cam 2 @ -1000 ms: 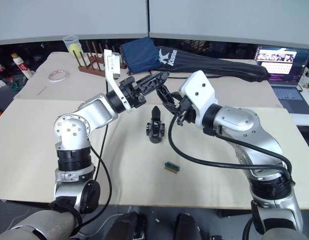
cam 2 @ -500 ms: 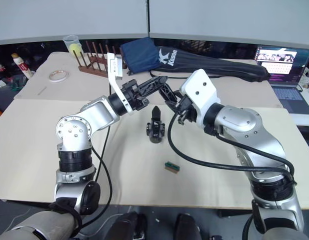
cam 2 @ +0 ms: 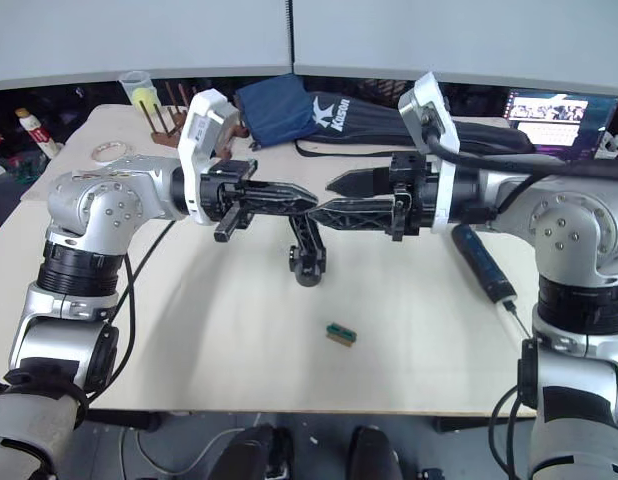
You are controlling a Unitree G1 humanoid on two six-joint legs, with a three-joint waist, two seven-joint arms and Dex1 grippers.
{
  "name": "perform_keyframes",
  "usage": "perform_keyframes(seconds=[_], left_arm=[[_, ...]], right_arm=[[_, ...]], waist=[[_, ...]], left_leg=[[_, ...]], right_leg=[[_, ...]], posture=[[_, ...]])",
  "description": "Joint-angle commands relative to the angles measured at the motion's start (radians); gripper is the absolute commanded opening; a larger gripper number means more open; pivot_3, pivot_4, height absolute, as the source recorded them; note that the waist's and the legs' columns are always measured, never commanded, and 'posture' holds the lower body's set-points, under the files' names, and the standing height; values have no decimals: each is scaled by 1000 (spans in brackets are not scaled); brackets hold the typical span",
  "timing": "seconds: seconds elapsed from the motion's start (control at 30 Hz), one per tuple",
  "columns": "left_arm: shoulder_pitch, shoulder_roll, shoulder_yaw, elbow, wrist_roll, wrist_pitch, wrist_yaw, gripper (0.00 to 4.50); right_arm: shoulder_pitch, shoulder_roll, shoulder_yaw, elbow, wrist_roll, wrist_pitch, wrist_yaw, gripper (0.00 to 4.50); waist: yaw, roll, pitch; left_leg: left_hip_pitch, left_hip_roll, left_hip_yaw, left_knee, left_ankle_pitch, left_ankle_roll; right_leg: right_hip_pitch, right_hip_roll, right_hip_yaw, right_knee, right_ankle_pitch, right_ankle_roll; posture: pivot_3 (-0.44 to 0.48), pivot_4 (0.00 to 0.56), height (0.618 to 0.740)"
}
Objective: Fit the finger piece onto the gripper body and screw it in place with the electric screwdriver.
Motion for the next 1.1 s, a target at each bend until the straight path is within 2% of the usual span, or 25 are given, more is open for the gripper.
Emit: perform_keyframes(seconds=[0.03, 0.2, 0.27, 0.43, 0.6, 0.73, 0.93, 1.1], left_arm=[[-45, -14, 39, 8, -16, 15, -18, 0], [-38, -18, 46, 0, -11, 29, -20, 0], [-34, -18, 51, -7, -14, 38, -16, 0], [-38, -26, 60, -1, -11, 49, -8, 0], [-45, -35, 64, 8, -4, 49, -1, 0], [-47, -37, 61, 15, 4, 40, -5, 0], [-52, -29, 44, 26, 37, 28, -9, 0], [-19, 58, 9, 103, 163, -130, -115, 2183]], right_arm=[[1, 25, 19, -10, 26, -10, 28, 3524], [30, 51, 57, -3, -27, -87, 36, 3524], [40, 59, 68, -13, -46, -122, 45, 3003], [31, 73, 69, -6, -55, -145, 44, 1341], [18, 67, 79, -4, -69, -151, 66, 1341], [11, 64, 96, -2, -93, -171, 84, 320], [13, 58, 119, -1, -141, -216, 111, 322], [64, 39, 121, -29, -186, -295, 139, 322]], waist=[[-1, 0, 0], [-3, 0, 0], [-2, 0, 0], [-2, 0, 0], [-2, 0, 0], [-3, 0, 0], [-2, 0, 0], [-5, 0, 0]], left_leg=[[0, 0, 0, 0, 0, 0], [0, 0, 0, 0, 0, 0], [0, 0, 0, 0, 0, 0], [0, 0, 0, 0, 0, 0], [0, 0, 0, 0, 0, 0], [0, 0, 0, 0, 0, 0], [0, 0, 0, 0, 0, 0], [0, 0, 0, 0, 0, 0]], right_leg=[[0, 0, 0, 0, 0, 0], [-1, 0, 1, 1, 0, 0], [-1, 0, 1, 2, 0, 0], [-1, 0, 0, 2, 0, 0], [-1, 0, 0, 2, 0, 0], [-1, 0, 0, 2, 0, 0], [-1, 0, 0, 2, 0, 0], [-1, 0, 0, 2, 0, 0]], posture=[[0, 150, 730], [0, 150, 730], [0, 150, 730], [0, 150, 730], [0, 150, 730], [0, 150, 730], [0, 150, 730], [0, 150, 730]])
